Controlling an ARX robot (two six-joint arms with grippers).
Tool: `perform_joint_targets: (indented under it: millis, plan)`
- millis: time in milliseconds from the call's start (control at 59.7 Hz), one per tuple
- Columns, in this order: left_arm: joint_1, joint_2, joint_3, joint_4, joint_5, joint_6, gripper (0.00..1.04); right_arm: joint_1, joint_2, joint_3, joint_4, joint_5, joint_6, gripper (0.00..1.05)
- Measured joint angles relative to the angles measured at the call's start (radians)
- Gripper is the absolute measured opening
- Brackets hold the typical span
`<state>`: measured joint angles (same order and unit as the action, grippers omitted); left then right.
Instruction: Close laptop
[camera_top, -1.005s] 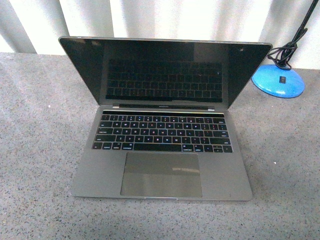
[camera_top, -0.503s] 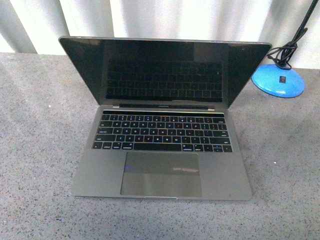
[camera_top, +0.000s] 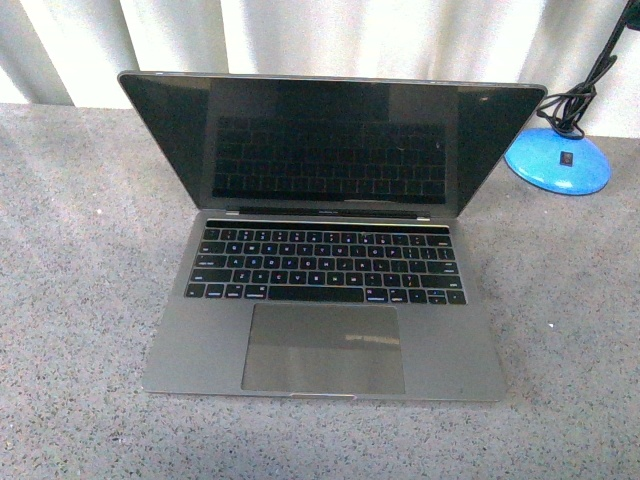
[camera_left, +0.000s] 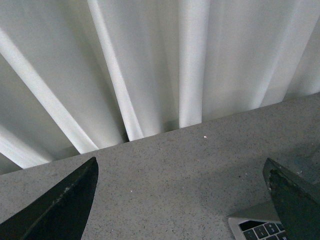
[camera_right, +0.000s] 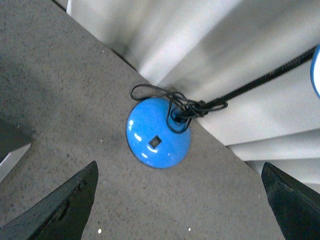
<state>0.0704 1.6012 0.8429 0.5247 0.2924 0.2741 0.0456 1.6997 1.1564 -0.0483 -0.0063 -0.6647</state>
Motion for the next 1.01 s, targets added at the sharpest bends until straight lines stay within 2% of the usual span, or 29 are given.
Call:
perform_joint_targets:
  millis: [402, 486, 704, 871, 938, 1005]
  plan:
    - [-0.101, 0.211, 0.152, 0.02, -0.031, 0.069, 0.98, 0.114, 0.174, 0.153, -0.004, 0.022, 0.003, 0.95]
    - [-0.117, 0.225, 0.167, 0.015, -0.027, 0.097, 0.84, 0.122, 0.191, 0.175, -0.006, 0.029, 0.001, 0.93]
    - [-0.143, 0.227, 0.186, -0.064, -0.034, 0.192, 0.45, 0.142, 0.212, 0.208, -0.02, 0.023, -0.019, 0.54]
    - [-0.157, 0.251, 0.216, -0.126, -0.058, 0.254, 0.04, 0.18, 0.225, 0.215, -0.05, 0.0, -0.024, 0.13]
    - [-0.163, 0.26, 0.225, -0.13, -0.059, 0.262, 0.04, 0.193, 0.227, 0.215, -0.055, -0.011, -0.025, 0.01]
    - [-0.172, 0.269, 0.237, -0.134, -0.058, 0.268, 0.04, 0.204, 0.231, 0.216, -0.062, -0.022, -0.028, 0.01]
